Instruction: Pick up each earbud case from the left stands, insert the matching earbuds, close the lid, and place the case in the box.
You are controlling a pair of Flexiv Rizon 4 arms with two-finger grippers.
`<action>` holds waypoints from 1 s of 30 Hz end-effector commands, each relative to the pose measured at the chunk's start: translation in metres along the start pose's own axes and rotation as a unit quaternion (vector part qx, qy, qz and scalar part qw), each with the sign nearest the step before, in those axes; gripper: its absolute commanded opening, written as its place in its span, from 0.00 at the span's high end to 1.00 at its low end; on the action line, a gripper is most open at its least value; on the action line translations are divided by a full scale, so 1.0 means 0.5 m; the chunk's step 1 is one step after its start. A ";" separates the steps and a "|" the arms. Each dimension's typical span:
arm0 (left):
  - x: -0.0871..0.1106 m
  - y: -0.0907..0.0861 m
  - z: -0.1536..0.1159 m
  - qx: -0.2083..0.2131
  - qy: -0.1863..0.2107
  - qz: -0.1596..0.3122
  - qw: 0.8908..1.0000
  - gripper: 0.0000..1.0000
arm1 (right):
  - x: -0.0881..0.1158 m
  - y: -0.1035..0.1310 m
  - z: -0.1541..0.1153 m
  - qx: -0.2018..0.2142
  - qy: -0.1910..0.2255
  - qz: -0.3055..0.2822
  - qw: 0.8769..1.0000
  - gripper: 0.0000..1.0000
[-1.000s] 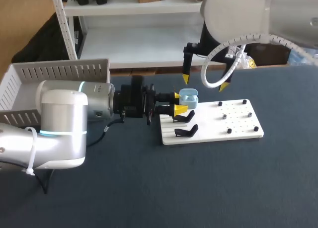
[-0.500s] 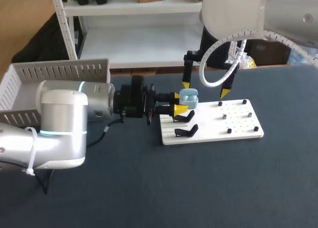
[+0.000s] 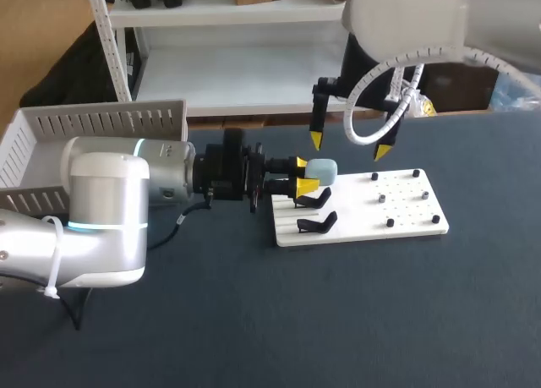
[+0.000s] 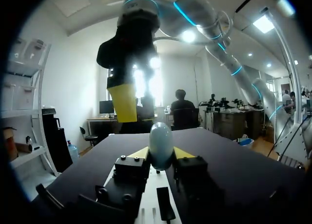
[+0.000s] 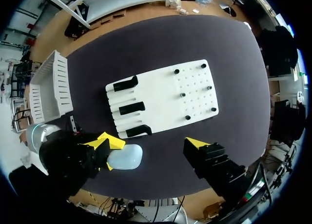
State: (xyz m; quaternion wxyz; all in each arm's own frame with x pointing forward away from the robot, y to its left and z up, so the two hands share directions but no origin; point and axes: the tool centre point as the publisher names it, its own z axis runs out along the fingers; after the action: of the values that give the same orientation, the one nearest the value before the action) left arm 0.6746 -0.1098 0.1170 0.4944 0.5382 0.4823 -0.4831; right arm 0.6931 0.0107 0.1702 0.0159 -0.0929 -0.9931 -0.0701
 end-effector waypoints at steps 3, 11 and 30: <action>0.002 0.000 0.000 -0.001 -0.001 0.001 1.000 1.00 | 0.028 -0.032 -0.050 -0.040 -0.081 -0.004 0.996 0.00; -0.003 0.004 -0.014 -0.010 0.001 0.003 1.000 1.00 | 0.042 -0.049 -0.065 -0.079 -0.101 -0.015 0.992 0.00; -0.074 0.036 -0.325 -0.226 0.063 0.039 0.971 1.00 | 0.043 -0.053 -0.063 -0.087 -0.096 -0.010 0.991 0.00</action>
State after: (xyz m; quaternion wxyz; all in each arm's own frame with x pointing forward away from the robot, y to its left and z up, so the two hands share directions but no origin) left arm 0.7106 0.0232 0.1546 0.5448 0.5132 0.5558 -0.3619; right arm 0.6712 -0.0148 0.1989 -0.0790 -0.0873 -0.9819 -0.1483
